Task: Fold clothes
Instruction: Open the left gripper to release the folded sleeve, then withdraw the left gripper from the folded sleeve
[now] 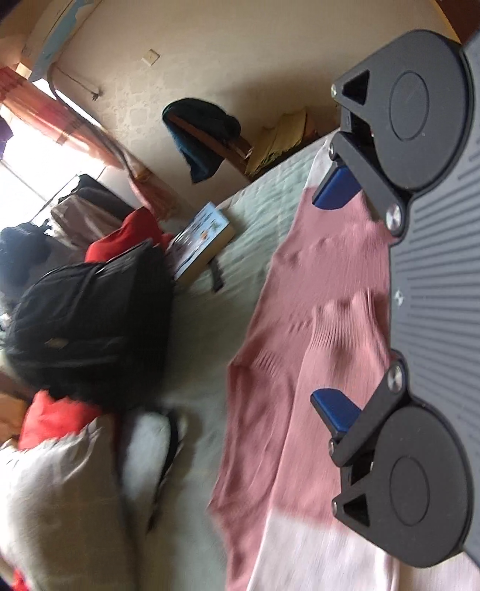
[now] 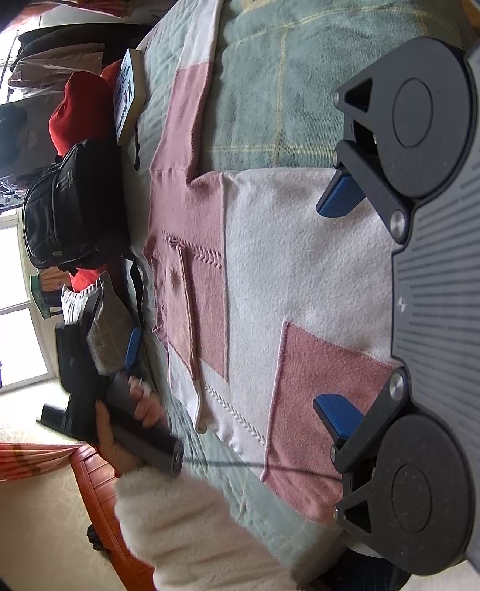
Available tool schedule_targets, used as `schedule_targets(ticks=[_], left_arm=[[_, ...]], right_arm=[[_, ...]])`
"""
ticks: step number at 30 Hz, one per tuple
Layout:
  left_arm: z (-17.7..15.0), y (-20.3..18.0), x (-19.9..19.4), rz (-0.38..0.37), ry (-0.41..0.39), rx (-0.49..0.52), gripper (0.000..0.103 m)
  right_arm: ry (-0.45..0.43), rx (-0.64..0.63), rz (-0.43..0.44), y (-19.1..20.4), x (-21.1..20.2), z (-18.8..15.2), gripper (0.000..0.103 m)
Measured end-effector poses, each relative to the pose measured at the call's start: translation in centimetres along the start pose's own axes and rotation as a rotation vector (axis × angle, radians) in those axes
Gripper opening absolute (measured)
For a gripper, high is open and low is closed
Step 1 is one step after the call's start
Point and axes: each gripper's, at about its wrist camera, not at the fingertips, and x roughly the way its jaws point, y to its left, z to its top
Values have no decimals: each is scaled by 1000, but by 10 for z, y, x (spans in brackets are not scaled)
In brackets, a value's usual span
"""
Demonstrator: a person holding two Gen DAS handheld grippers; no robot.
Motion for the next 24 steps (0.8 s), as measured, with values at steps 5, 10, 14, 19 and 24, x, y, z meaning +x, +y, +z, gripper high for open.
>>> schedule_targets(ticks=[5,10,14,19,24], left_arm=[[8,39,-46,157,-43,54,102],[-5,96,-53,167,-30,-41,102],[-22,133,-35,187,9,-75,102],[-41,167,-27,183,14,-120,102],[-59,119,-49,273,-54,79,102]], right_arm=[[3,-1,-1,10,8,5,103],[19,-11,2,26,23,14,103],[53,-35,-18,40,36,19,103],[71,-25,-44,42,53,25,103],[86,-2,-73,40,72,33,103]])
